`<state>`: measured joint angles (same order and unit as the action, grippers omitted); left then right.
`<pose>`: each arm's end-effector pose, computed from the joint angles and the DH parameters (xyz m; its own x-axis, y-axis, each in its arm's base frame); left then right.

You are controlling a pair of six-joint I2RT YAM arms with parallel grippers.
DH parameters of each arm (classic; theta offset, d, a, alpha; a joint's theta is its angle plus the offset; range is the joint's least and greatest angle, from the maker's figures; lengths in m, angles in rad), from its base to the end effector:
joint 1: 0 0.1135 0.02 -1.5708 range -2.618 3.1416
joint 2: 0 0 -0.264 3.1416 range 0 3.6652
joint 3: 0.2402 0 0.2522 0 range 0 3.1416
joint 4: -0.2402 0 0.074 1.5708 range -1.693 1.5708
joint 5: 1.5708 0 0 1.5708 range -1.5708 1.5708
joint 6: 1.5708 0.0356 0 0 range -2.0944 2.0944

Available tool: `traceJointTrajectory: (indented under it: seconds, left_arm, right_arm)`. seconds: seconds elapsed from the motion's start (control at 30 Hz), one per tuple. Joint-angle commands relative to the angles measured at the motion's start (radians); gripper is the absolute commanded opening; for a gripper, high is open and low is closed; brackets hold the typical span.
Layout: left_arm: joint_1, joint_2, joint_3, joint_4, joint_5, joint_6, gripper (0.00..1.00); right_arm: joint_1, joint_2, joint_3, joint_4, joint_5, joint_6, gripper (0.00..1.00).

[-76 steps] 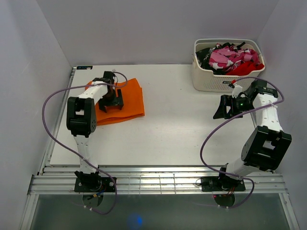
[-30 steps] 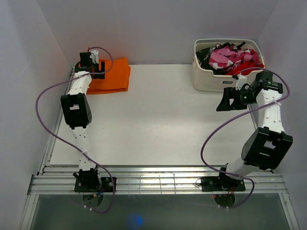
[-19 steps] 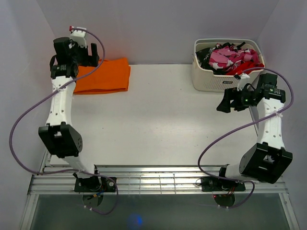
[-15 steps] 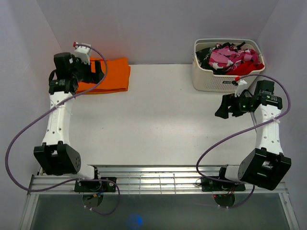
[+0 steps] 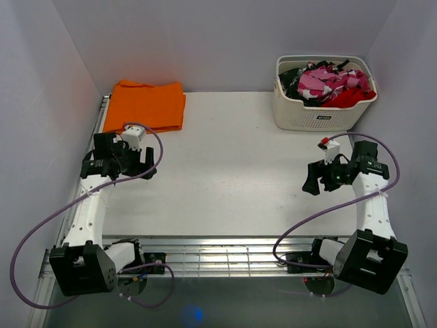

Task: Fold and stack the trousers
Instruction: Neatly place the folded trousers to the corner

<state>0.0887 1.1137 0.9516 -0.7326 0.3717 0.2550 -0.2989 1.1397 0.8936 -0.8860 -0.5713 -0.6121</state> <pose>0.2223 0.0068 0.2865 -0.7155 0.1723 -0.6770 0.3352 0.9349 -0.1163 0.2026 -0.0423 0.2578 -0.7243 -0.2826 -0.6289 -0.4740 0.8665 0.1566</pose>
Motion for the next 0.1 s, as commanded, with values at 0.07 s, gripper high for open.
traceJointTrajectory:
  seconds: [0.07]
  left_arm:
    - [0.0, -0.006, 0.038, 0.022, -0.011, -0.013, 0.98]
  right_arm:
    - [0.004, -0.044, 0.008, 0.025, 0.02, -0.043, 0.9]
